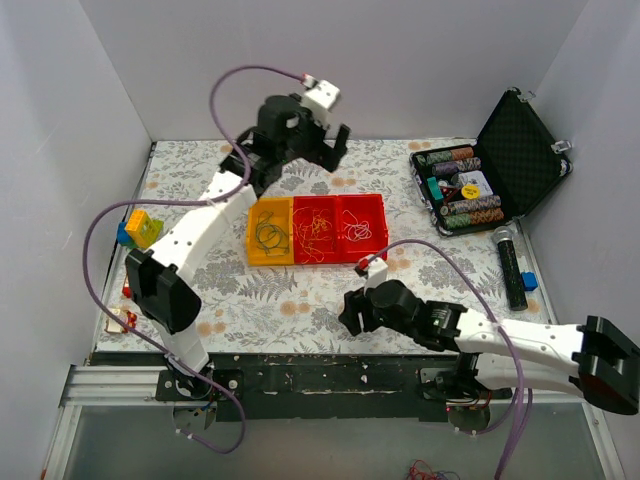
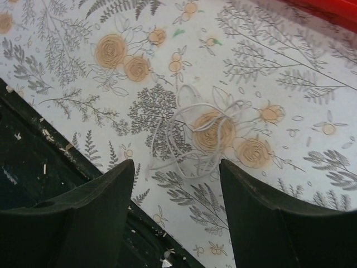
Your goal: Untangle the cables
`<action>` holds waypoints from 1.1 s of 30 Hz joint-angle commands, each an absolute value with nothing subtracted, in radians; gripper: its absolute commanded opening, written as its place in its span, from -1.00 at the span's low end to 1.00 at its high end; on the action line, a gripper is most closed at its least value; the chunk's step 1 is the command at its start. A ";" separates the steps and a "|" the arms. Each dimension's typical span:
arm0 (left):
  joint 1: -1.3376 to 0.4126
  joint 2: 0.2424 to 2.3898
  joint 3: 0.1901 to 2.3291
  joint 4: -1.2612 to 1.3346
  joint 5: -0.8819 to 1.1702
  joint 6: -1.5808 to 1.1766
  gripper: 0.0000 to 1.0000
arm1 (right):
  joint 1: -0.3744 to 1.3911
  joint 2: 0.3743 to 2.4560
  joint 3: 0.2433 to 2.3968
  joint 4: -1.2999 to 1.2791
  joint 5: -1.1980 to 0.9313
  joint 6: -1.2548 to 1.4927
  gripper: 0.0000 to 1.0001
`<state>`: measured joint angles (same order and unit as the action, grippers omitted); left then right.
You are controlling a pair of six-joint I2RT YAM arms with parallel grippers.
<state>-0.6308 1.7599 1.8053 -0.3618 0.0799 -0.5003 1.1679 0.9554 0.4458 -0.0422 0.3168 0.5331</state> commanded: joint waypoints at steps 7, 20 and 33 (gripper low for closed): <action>-0.316 1.514 1.671 -0.657 0.330 -0.661 0.96 | 1.158 1.216 0.532 0.063 0.184 0.433 0.34; -0.256 1.353 1.467 -0.601 0.288 -0.683 0.96 | 1.002 1.122 0.750 -0.110 0.201 0.278 -0.97; -0.247 1.365 1.494 -0.621 0.256 -0.695 0.96 | 0.620 1.339 1.071 -0.150 -0.069 0.143 -0.97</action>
